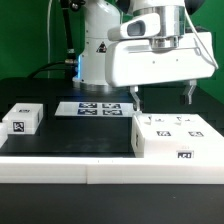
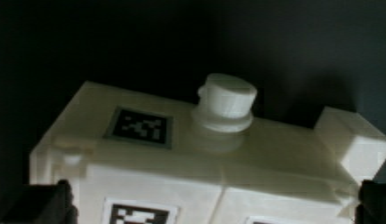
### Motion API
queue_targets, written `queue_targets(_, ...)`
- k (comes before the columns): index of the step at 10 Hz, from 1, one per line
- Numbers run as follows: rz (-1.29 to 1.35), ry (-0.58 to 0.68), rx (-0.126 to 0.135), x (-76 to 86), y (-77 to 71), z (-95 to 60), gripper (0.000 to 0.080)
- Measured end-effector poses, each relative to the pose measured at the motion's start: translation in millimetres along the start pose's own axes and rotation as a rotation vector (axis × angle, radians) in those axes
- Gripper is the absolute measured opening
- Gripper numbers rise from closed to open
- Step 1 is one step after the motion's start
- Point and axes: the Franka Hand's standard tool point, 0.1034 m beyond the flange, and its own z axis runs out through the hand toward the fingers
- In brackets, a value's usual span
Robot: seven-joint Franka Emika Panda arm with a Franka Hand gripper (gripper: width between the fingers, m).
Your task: Assemble cabinet
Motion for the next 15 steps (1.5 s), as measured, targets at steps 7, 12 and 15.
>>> queue_targets(7, 0.417, -0.010, 0.025, -13.6, -13.7, 12.1, 0.0797)
queue_targets(12, 0.355, -0.018, 0.016, -26.3, -39.9, 26.6, 0.0797)
queue_targets(15, 0.334, -0.018, -0.002, -32.4, -16.3, 39.4, 0.0797)
